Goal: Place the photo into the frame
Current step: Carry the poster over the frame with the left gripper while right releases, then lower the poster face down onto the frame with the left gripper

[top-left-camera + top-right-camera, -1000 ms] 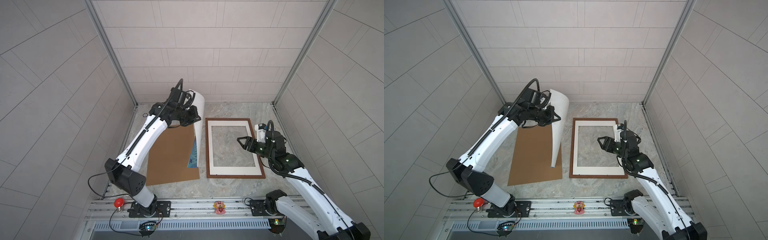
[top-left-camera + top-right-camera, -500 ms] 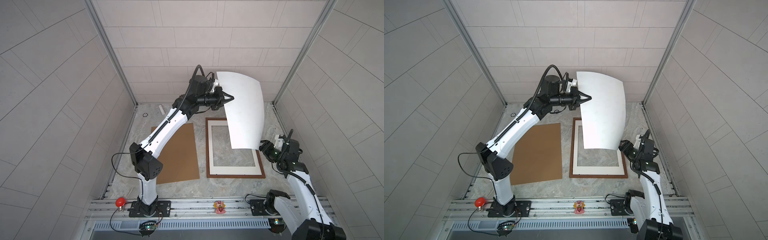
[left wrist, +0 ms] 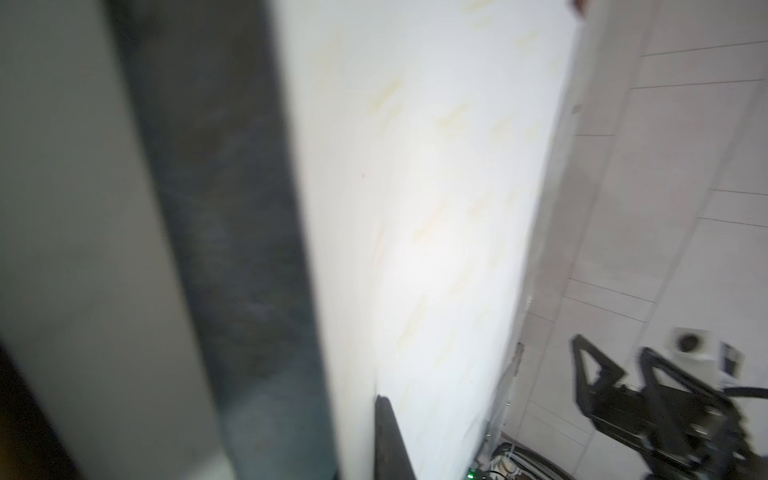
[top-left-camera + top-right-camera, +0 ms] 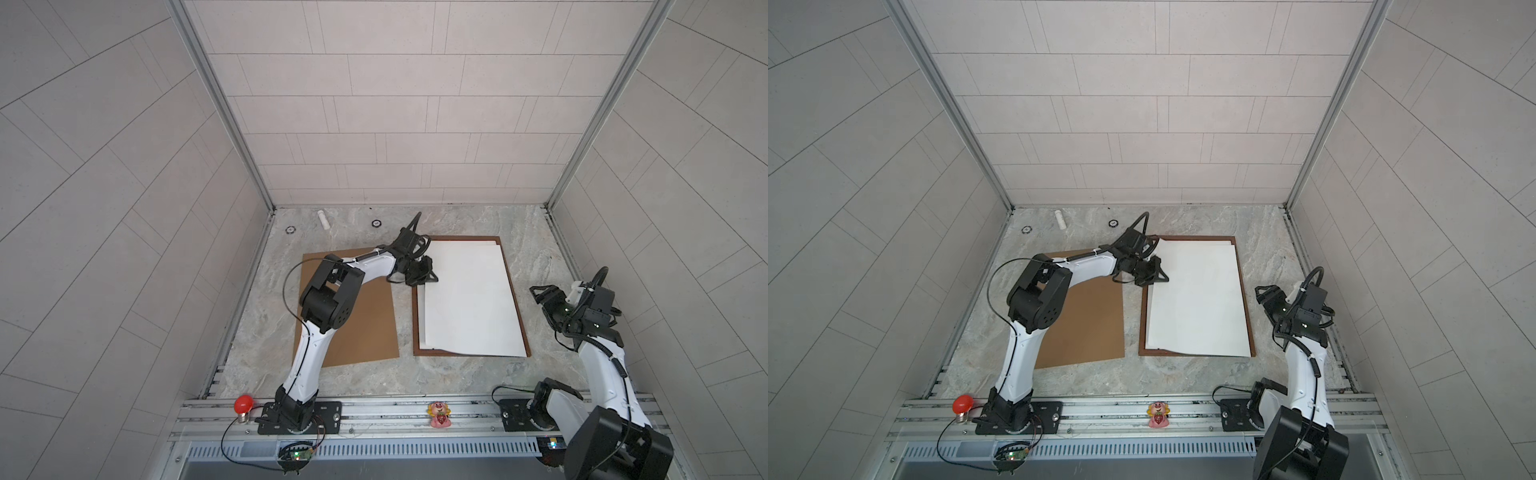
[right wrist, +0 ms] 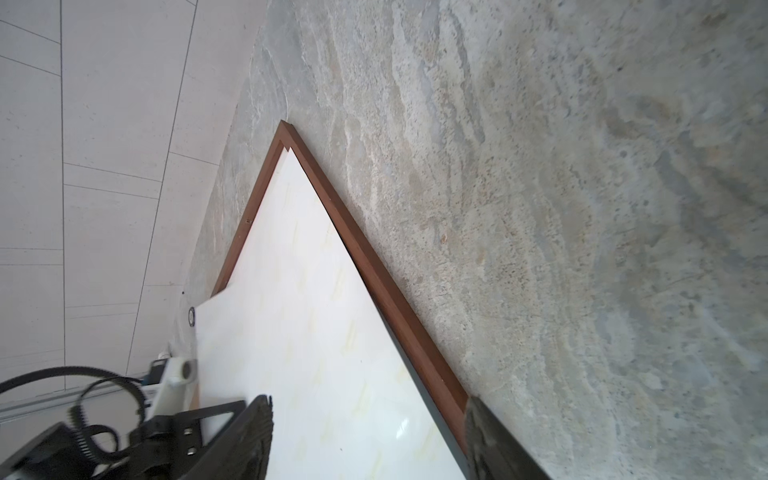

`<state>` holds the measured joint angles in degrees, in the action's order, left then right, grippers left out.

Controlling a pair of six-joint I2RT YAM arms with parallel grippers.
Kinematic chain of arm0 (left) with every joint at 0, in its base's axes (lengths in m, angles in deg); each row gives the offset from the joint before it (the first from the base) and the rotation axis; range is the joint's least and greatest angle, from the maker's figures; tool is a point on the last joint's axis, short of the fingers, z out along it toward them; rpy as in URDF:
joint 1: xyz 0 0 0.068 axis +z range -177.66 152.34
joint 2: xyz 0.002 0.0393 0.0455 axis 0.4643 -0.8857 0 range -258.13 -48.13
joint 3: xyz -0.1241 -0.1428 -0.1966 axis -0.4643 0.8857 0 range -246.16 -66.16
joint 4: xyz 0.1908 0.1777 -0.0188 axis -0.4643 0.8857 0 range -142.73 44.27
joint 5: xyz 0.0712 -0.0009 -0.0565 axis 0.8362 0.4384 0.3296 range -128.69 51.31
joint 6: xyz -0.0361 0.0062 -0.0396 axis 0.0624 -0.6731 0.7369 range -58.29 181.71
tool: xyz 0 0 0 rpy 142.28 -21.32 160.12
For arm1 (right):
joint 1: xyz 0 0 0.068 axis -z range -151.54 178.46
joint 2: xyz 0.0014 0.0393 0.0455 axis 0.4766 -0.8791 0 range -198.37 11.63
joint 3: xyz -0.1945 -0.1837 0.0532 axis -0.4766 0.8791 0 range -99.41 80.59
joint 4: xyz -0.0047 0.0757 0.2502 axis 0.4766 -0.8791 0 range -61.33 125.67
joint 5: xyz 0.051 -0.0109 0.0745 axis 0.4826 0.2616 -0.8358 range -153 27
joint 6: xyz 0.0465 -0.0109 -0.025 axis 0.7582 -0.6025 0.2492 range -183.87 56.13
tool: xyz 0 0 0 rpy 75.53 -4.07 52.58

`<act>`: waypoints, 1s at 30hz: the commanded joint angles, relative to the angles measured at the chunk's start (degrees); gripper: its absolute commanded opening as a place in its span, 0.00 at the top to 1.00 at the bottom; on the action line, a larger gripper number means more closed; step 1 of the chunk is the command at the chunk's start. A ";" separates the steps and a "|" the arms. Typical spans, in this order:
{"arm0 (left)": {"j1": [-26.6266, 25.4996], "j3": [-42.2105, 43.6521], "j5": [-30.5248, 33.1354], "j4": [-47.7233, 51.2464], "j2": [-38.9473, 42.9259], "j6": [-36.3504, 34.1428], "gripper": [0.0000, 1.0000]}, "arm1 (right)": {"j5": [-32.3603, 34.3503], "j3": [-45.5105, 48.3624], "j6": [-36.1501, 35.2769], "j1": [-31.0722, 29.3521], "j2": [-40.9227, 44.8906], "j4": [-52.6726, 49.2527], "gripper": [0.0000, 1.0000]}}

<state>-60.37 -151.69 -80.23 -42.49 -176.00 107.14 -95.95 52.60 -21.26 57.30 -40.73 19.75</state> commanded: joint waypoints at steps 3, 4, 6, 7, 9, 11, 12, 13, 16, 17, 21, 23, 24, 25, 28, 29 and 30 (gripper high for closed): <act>-0.26 -0.22 5.37 -3.75 3.11 -6.30 1.00 | 0.16 0.86 -2.92 -0.02 -1.80 2.48 0.31; -0.17 0.45 6.51 -3.99 3.39 -6.41 1.00 | 0.17 1.08 -3.41 -0.13 -2.30 3.05 0.31; -0.08 2.08 8.98 -4.62 4.19 -6.14 1.00 | -0.22 1.61 -3.94 -0.34 -3.70 4.08 0.31; -0.07 3.40 10.63 -5.78 4.88 -5.52 1.00 | -0.52 1.83 -4.38 -0.50 -4.60 4.59 0.31; 0.23 6.12 10.96 -10.08 5.60 -2.68 1.00 | -1.23 2.01 -4.98 -0.86 -6.59 5.10 0.31; 0.27 7.64 12.00 -12.38 6.13 -0.80 1.00 | -1.89 1.69 -5.42 -1.33 -8.78 5.35 0.31; 0.18 8.08 12.18 -13.33 6.38 -0.53 1.00 | -1.94 1.49 -5.89 -1.75 -9.92 5.49 0.31; 0.17 7.79 12.14 -13.24 6.37 -0.43 1.00 | -1.94 1.07 -6.49 -2.18 -11.12 5.63 0.31; 0.22 5.19 10.96 -10.72 5.36 -1.54 1.00 | -1.86 -0.33 -7.77 -2.99 -14.64 5.57 0.30; 0.20 4.61 10.83 -10.15 5.08 -1.76 1.00 | -1.93 -0.86 -7.96 -3.04 -15.83 5.32 0.30; 0.27 2.73 9.68 -9.08 3.71 -2.75 1.00 | -3.72 -3.00 -9.68 -3.79 -20.69 4.87 0.29; 0.23 2.14 9.79 -8.88 3.15 -2.80 1.00 | -3.80 -3.97 -10.27 -4.37 -22.68 4.14 0.29; 0.24 1.87 9.90 -9.11 2.91 -2.64 1.00 | -3.79 -4.00 -10.35 -4.63 -23.47 4.46 0.29; 0.27 1.61 9.96 -9.03 2.60 -2.33 1.00 | -3.96 -3.92 -10.21 -4.86 -24.14 4.93 0.29; 0.02 1.07 9.84 -9.31 1.91 -1.32 1.00 | -3.21 -3.07 -9.75 -5.64 -24.34 6.03 0.29; -0.12 0.86 9.90 -9.20 1.83 -1.31 1.00 | -2.81 -2.69 -9.58 -5.81 -24.08 6.35 0.29; -0.25 0.65 9.94 -8.94 1.59 -1.31 1.00 | -2.29 -2.46 -9.52 -6.18 -23.70 6.55 0.28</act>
<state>-60.46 -149.20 -70.81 -51.41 -173.18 105.68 -99.10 49.48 -30.00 51.82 -65.15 25.28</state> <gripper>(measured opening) 0.044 0.714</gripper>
